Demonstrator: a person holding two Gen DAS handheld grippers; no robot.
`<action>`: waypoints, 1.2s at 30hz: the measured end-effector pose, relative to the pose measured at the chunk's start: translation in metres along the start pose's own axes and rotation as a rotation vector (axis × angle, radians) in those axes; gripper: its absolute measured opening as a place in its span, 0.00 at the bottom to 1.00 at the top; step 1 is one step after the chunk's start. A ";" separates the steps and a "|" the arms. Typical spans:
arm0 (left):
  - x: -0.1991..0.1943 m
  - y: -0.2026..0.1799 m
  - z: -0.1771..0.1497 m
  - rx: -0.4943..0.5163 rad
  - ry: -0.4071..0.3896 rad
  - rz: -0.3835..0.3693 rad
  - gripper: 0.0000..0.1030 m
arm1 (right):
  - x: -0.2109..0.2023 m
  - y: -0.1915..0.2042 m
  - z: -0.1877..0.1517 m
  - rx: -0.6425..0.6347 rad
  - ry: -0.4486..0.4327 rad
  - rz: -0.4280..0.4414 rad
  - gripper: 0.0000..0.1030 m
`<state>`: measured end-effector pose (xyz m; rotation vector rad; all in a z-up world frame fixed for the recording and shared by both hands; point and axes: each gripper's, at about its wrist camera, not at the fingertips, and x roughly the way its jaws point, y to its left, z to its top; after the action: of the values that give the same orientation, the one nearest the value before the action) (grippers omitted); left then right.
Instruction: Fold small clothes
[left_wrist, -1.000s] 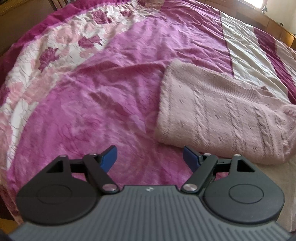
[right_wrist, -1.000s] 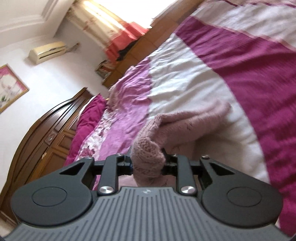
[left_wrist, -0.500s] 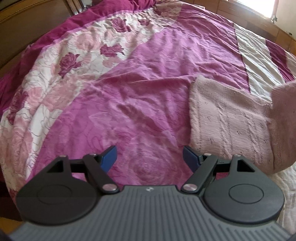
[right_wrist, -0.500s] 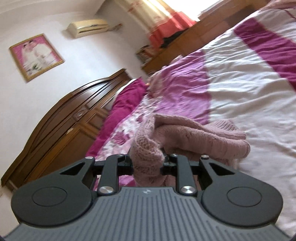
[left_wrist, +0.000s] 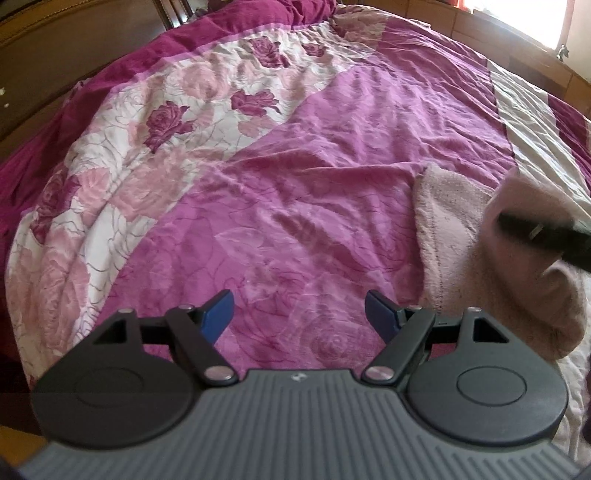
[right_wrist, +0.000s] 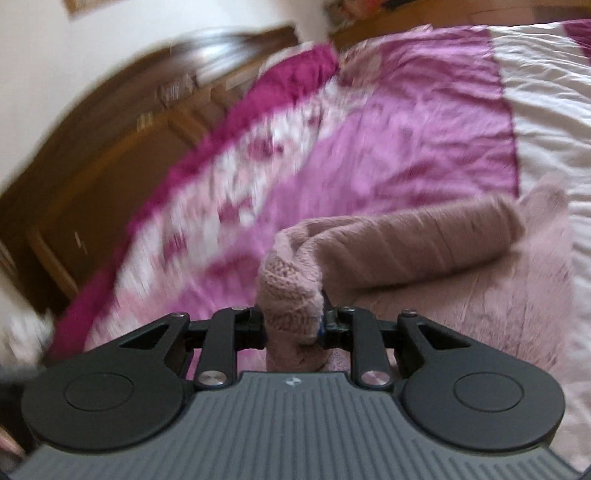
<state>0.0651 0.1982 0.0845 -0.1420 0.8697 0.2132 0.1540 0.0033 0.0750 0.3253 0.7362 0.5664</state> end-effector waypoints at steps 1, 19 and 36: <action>0.001 0.001 0.000 -0.003 0.001 0.001 0.77 | 0.010 0.004 -0.007 -0.031 0.031 -0.020 0.26; -0.008 -0.055 0.042 0.117 -0.130 -0.181 0.77 | -0.070 0.005 -0.044 -0.007 -0.072 -0.038 0.60; 0.041 -0.147 0.044 0.403 -0.143 -0.273 0.77 | -0.145 -0.078 -0.053 0.308 -0.284 -0.211 0.80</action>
<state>0.1590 0.0707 0.0869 0.1294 0.7264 -0.2062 0.0577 -0.1402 0.0796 0.5924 0.5724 0.1987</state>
